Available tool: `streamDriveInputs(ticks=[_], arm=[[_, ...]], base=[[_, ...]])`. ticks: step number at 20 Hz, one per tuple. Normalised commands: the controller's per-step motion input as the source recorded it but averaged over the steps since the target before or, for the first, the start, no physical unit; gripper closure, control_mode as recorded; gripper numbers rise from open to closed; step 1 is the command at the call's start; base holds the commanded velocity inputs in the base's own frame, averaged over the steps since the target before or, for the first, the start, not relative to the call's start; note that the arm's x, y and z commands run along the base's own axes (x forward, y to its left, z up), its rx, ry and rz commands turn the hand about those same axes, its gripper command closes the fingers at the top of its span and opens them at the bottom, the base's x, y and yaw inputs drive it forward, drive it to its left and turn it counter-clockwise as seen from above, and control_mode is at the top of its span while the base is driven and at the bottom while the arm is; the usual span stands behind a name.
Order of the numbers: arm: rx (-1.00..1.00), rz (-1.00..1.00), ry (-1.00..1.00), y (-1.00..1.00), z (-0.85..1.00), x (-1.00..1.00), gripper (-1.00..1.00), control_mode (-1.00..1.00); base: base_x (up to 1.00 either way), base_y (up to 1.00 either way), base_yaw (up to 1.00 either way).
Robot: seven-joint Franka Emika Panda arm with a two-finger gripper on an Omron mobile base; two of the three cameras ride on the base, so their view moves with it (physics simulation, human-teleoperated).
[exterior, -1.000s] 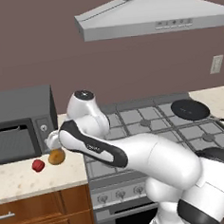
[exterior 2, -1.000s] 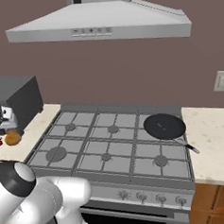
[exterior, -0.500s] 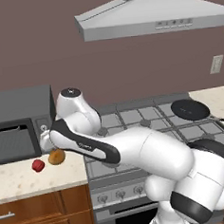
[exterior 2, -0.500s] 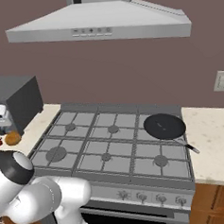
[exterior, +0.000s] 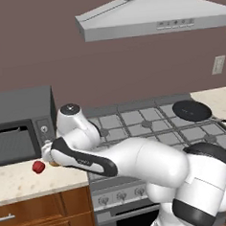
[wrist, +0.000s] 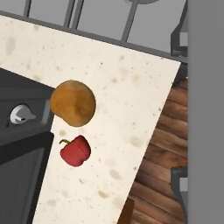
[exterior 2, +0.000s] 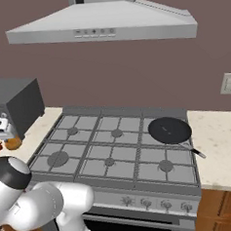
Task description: Put the bell pepper and potato in the pan. Then turn on the rear right burner and set the heat to medium.
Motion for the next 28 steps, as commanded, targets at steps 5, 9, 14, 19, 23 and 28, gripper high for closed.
streamDriveInputs(ticks=[5,9,14,19,23,28], arm=[[0.0,-0.01,-0.1,-0.02,-0.47,0.08,-1.0,-1.0],[0.02,0.0,-0.03,-0.01,-0.13,0.17,-1.0,-1.0],[0.04,0.0,0.0,0.0,0.0,0.2,-1.0,-1.0],[0.02,0.0,0.01,0.0,0.0,0.01,-1.0,-1.0],[0.0,0.0,0.0,0.0,-0.01,0.1,-1.0,-1.0],[0.0,0.0,0.0,0.0,-0.05,0.24,-1.0,-1.0]], base=[[0.0,0.0,0.0],[0.0,0.0,0.0],[0.0,0.0,0.0],[0.0,0.0,0.0],[0.0,0.0,0.0],[0.0,0.0,0.0]])
